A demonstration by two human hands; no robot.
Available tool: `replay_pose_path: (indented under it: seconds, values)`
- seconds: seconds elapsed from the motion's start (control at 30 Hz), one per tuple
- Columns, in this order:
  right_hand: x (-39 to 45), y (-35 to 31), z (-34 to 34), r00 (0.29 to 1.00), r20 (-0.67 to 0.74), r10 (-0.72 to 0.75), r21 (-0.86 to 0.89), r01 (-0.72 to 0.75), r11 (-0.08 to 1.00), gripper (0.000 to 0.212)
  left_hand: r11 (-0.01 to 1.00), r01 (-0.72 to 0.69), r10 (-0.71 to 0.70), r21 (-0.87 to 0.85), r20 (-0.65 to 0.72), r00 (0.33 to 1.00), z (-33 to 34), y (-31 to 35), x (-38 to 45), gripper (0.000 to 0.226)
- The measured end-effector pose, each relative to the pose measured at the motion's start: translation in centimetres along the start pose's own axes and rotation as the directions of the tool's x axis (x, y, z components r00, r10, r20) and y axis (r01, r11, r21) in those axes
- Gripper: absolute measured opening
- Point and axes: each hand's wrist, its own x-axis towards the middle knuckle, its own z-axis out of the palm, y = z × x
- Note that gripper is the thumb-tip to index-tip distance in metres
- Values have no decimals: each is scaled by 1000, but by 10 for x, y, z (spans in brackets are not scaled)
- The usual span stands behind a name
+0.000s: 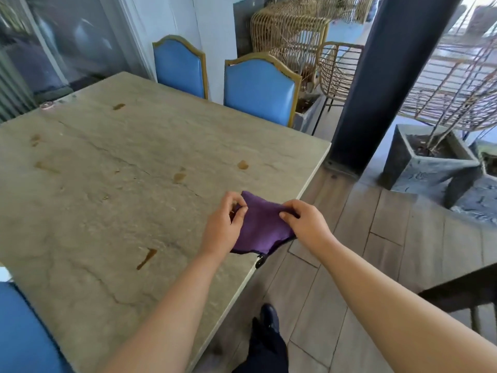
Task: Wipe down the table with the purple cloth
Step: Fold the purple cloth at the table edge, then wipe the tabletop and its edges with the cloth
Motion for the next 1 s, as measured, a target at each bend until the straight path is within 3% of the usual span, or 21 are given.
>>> replay_pose_path:
  seconds: [0.13, 0.27, 0.37, 0.57, 0.73, 0.83, 0.9, 0.97, 1.0]
  values:
    - [59, 9, -26, 999, -33, 2, 6, -2, 1000, 9, 998, -60, 63, -31, 99, 993, 34, -7, 53, 31]
    - [125, 15, -47, 1000, -18, 5, 7, -5, 1000, 11, 996, -41, 48, -80, 79, 996, 65, -15, 117, 33]
    - [172, 18, -60, 999, -36, 13, -25, -14, 1000, 13, 997, -25, 32, -73, 88, 996, 87, -17, 166, 30]
    - [254, 25, -70, 997, -78, 29, -97, -37, 995, 21, 1000, -15, 14, 12, 143, 990, 129, -19, 240, 44]
    - [317, 34, -74, 1000, 0, 23, -147, -23, 989, 31, 998, 31, -39, 61, 147, 988, 152, -20, 282, 45]
    - [344, 34, -76, 993, 117, -13, -215, 38, 976, 41, 991, 91, -105, 97, 157, 982, 160, -20, 301, 46]
    - [351, 35, -76, 981, 192, -15, -385, 89, 919, 48, 978, 137, -156, 155, 119, 981, 166, -23, 307, 49]
    - [349, 40, -71, 967, 206, -153, -660, 252, 708, 53, 929, 193, -214, 315, 32, 976, 175, -30, 309, 51]
    - [348, 43, -66, 934, 265, -239, -714, 357, 603, 54, 883, 222, -237, 413, -16, 971, 180, -34, 308, 51]
